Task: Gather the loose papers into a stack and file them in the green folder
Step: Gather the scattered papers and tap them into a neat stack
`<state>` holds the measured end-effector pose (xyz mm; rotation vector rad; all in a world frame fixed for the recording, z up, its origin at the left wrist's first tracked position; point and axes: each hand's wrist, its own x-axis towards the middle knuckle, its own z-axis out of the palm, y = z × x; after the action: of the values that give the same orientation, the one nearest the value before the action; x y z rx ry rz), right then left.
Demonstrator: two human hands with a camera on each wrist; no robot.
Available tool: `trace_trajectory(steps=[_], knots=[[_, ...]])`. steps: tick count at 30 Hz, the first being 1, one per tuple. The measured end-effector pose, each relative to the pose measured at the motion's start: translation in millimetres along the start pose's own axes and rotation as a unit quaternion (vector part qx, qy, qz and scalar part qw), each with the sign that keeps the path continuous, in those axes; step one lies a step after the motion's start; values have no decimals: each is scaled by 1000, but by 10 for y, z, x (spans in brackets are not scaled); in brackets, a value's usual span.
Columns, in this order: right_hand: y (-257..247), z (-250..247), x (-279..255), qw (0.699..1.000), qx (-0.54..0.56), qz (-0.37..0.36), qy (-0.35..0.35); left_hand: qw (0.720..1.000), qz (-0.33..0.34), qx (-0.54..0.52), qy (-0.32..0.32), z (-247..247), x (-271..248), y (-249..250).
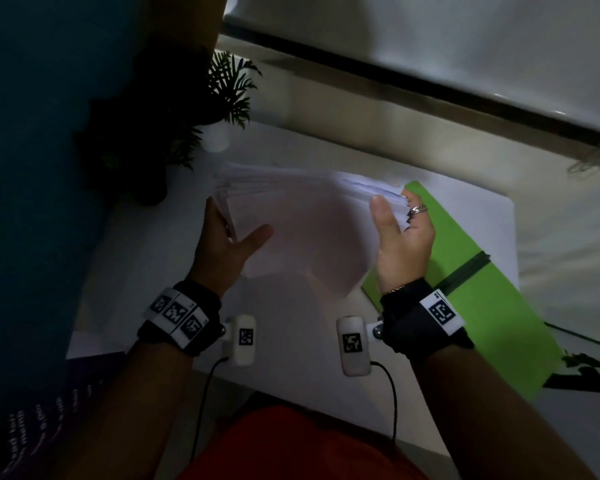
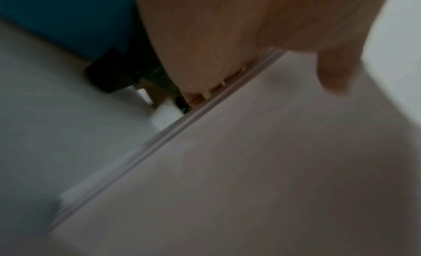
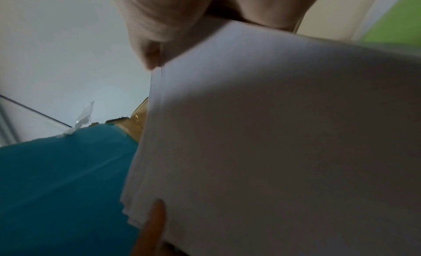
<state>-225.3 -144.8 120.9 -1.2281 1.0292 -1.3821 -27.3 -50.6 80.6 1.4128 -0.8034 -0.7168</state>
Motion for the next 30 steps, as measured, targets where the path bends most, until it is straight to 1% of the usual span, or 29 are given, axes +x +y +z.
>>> trace_trajectory(steps=[2, 4, 6, 9, 10, 14, 17, 19, 23, 24, 26, 28, 30], knots=[[37, 9, 22, 1000, 13, 5, 19, 999, 25, -29, 34, 43, -2, 106], [47, 23, 29, 1000, 11, 11, 16, 993, 57, -70, 79, 128, -1, 217], [42, 47, 52, 1000, 3, 12, 15, 987, 88, -63, 119, 231, 17, 338], [36, 55, 67, 1000, 18, 10, 14, 978, 108, -40, 172, 278, 71, 357], [26, 56, 65, 1000, 20, 8, 13, 976, 113, -39, 180, 262, 95, 348], [-1, 68, 29, 1000, 6, -11, -15, 977, 131, -21, 169, 236, 85, 321], [24, 72, 28, 999, -15, -48, -4, 974, 127, 7, 190, 257, 90, 288], [55, 51, 15, 998, -19, -59, -7, 974, 120, 0, 190, 269, 100, 299], [76, 15, 23, 999, 8, -43, -3, 977, 109, -29, 183, 257, 123, 289], [73, 8, 32, 999, 10, -42, -13, 978, 108, -42, 174, 245, 130, 270], [97, -24, 40, 999, 1, -23, -49, 984, 93, -74, 131, 208, 146, 226], [124, -43, 38, 996, -34, 24, -78, 994, 59, -51, 78, 184, 158, 181], [158, -52, 26, 993, -65, 53, -82, 997, 26, -24, 66, 175, 171, 137]])
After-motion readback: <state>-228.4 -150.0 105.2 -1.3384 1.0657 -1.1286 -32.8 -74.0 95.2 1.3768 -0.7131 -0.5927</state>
